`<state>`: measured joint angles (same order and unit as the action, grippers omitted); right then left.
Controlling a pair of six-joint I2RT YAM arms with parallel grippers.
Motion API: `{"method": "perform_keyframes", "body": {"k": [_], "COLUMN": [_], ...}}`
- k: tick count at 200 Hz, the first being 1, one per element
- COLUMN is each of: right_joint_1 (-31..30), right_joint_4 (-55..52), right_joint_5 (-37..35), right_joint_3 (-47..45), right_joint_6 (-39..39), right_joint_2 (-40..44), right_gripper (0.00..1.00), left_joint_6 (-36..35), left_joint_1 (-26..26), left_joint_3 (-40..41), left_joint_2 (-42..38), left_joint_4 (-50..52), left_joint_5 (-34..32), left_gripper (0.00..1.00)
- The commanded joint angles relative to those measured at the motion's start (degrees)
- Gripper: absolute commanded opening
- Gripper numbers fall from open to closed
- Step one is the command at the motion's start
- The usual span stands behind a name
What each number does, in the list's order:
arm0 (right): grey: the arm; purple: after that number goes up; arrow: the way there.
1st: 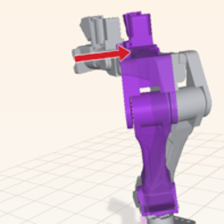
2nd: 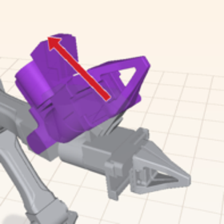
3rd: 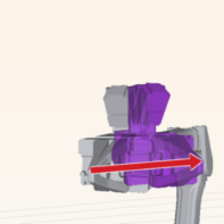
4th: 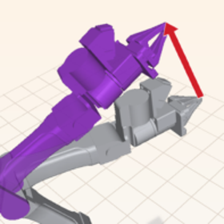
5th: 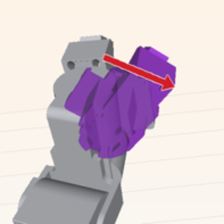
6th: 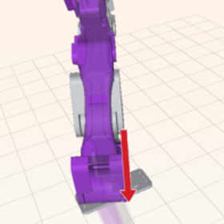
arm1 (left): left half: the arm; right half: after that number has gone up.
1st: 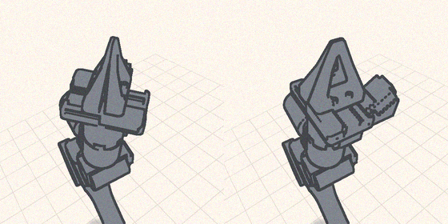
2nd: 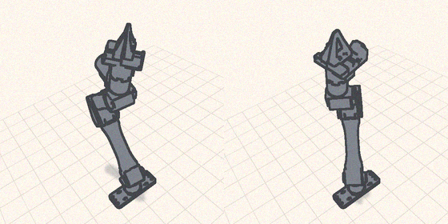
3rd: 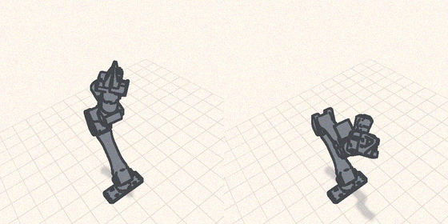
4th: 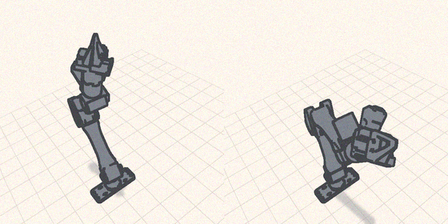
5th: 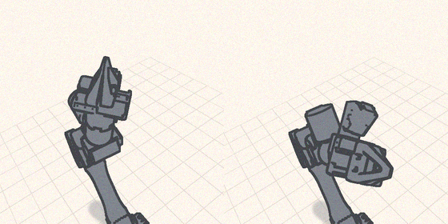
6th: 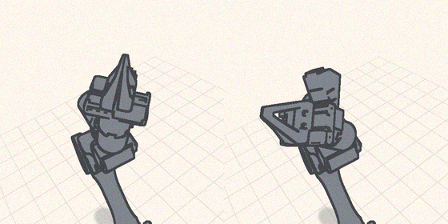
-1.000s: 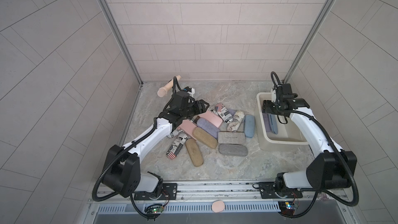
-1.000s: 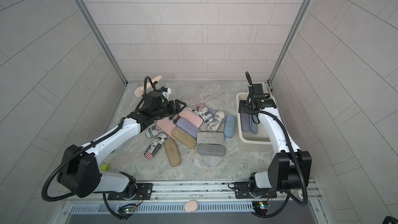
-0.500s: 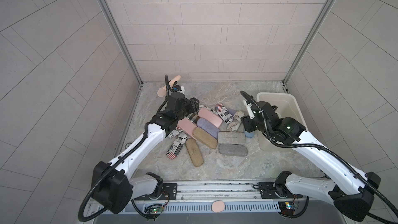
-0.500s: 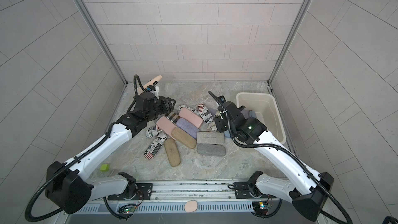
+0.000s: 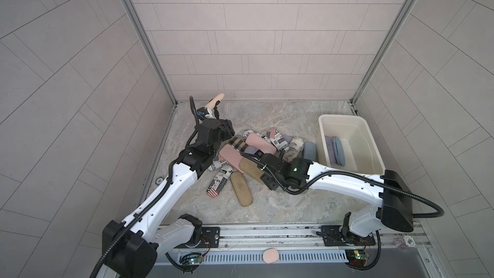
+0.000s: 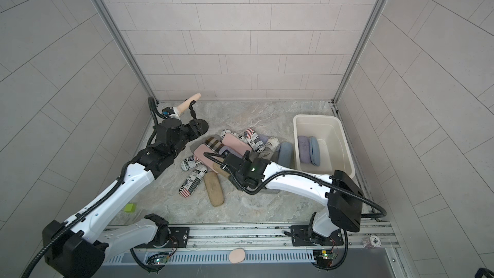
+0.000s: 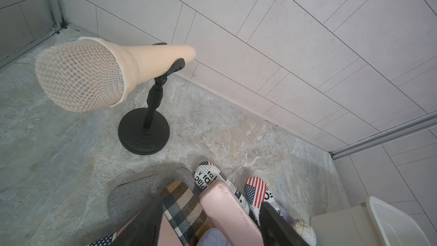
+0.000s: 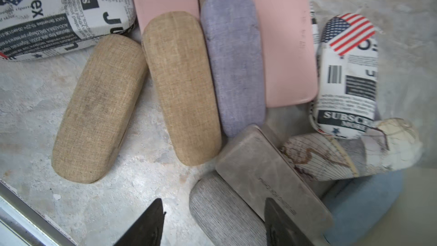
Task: Put the glasses cases into the storage boxes
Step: Place the glasses case in the storage box, then pick up the glasses case at the center of the board.
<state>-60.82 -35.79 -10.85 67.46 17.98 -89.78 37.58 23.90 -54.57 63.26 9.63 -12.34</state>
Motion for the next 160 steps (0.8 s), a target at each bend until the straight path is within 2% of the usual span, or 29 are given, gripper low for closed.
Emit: {"method": "perform_keyframes", "body": {"k": [1, 107, 160], "right_joint_1": [-0.14, 2.29, 4.30], "right_joint_4": [4.52, 8.82, 9.44], "right_joint_5": [1.84, 1.92, 5.76], "right_joint_3": [1.62, 5.56, 7.79], "right_joint_6": [0.09, -0.22, -1.58], "right_joint_2": [-3.64, -14.08, -18.17], "right_gripper": [0.69, 0.73, 0.69], "left_joint_6": [0.36, 2.19, 2.50], "left_joint_1": [-0.30, -1.74, -3.06], "left_joint_3": [0.34, 0.34, 0.69], "left_joint_2": [-0.54, 0.41, 0.55], "left_joint_4": [-1.19, -2.36, -3.81], "left_joint_5": [-2.61, 2.66, 5.45], "left_gripper": [0.72, 0.72, 0.72]}}
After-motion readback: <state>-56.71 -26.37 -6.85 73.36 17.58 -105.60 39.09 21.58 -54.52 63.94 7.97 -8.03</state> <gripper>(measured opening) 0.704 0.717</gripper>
